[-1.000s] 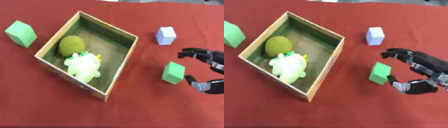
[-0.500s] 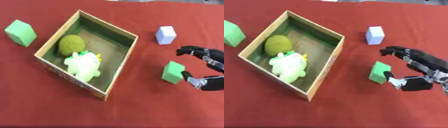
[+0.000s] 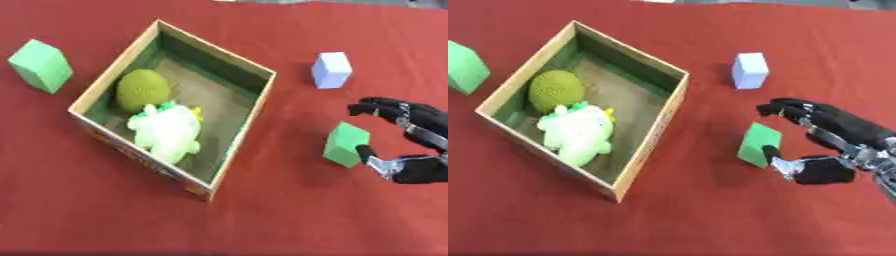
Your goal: Pick up objects on the table and place them in the box.
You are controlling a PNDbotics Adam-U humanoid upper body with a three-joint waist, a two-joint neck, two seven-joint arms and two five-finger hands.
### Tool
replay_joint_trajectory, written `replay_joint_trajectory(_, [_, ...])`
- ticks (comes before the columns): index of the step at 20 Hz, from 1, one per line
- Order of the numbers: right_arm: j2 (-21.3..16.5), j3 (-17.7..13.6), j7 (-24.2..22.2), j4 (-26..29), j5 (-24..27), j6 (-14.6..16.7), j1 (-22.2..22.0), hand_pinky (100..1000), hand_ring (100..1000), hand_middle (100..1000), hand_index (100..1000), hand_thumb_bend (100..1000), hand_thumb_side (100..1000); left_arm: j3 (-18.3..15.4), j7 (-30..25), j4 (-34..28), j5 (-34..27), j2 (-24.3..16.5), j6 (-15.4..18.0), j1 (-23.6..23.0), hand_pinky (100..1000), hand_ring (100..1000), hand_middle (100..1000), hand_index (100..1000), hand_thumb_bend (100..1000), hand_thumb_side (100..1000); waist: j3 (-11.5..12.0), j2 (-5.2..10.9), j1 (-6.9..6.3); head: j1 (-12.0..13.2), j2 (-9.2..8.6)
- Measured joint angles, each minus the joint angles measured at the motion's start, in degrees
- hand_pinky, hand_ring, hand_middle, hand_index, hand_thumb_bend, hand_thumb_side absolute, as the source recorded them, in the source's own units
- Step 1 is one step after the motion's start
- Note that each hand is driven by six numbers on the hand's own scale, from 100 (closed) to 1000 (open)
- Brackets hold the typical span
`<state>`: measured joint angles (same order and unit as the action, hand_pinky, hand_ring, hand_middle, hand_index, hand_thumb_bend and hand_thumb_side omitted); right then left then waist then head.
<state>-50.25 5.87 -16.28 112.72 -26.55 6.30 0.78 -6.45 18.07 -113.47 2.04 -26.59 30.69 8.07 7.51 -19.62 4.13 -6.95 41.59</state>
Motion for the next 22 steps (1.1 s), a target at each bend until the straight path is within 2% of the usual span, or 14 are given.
replay_joint_trajectory(1, [0.27, 0.12, -0.23, -0.23, -0.18, -0.02, 0.24, 1000, 1000, 855, 1000, 100, 223, 0.05, -0.02, 0.0, 0.0, 0.01, -0.02, 0.01, 858, 918, 802, 890, 100, 717, 0.01, 0.0, 0.0, -0.02, 0.0])
replay_joint_trajectory(3, [0.89, 0.17, -0.65, -0.71, -0.41, -0.1, 0.49, 1000, 1000, 854, 1000, 100, 147, 0.17, -0.05, 0.0, -0.01, 0.02, -0.04, 0.02, 859, 919, 802, 890, 100, 717, 0.01, 0.0, 0.0, -0.09, 0.0])
replay_joint_trajectory(9, [2.85, -0.25, -0.92, -2.33, -1.37, -0.85, 1.53, 1000, 1000, 857, 1000, 100, 142, 0.18, -0.15, 0.0, -0.04, 0.17, -0.13, 0.03, 859, 919, 802, 890, 100, 717, 0.01, 0.0, 0.0, -0.2, 0.0])
replay_joint_trajectory(12, [3.66, -0.58, -0.4, -3.36, -2.57, -1.16, 1.8, 1000, 1000, 855, 1000, 100, 211, 0.18, -0.15, 0.0, -0.04, 0.47, -0.13, 0.03, 859, 920, 803, 890, 100, 717, 0.0, 0.0, 0.0, -0.21, 0.0])
replay_joint_trajectory(17, [4.61, -0.59, 0.32, -5.08, -3.57, -1.39, 2.22, 1000, 1000, 852, 1000, 100, 387, 0.19, -0.18, 0.0, -0.04, 0.47, -0.14, 0.03, 860, 921, 803, 889, 100, 718, -0.03, 0.0, 0.0, -0.24, -0.01])
replay_joint_trajectory(19, [4.99, -0.58, 0.26, -5.43, -3.58, -1.35, 2.22, 1000, 1000, 850, 1000, 100, 422, 0.19, -0.2, 0.0, -0.04, 0.48, -0.17, 0.03, 860, 921, 804, 889, 100, 718, -0.04, -0.02, 0.0, -0.25, -0.01])
replay_joint_trajectory(20, [5.2, -0.57, 0.13, -5.59, -3.52, -1.29, 2.22, 1000, 1000, 849, 1000, 100, 514, 0.19, -0.22, 0.0, -0.04, 0.49, -0.18, 0.03, 860, 921, 804, 889, 100, 718, -0.04, -0.06, 0.0, -0.25, -0.01])
replay_joint_trajectory(22, [5.55, -0.55, -0.39, -5.81, -3.01, -1.36, 2.21, 1000, 1000, 845, 1000, 100, 594, 0.19, -0.27, 0.0, -0.04, 0.49, -0.22, 0.03, 860, 921, 804, 889, 100, 718, -0.05, -0.14, -0.02, -0.26, -0.01])
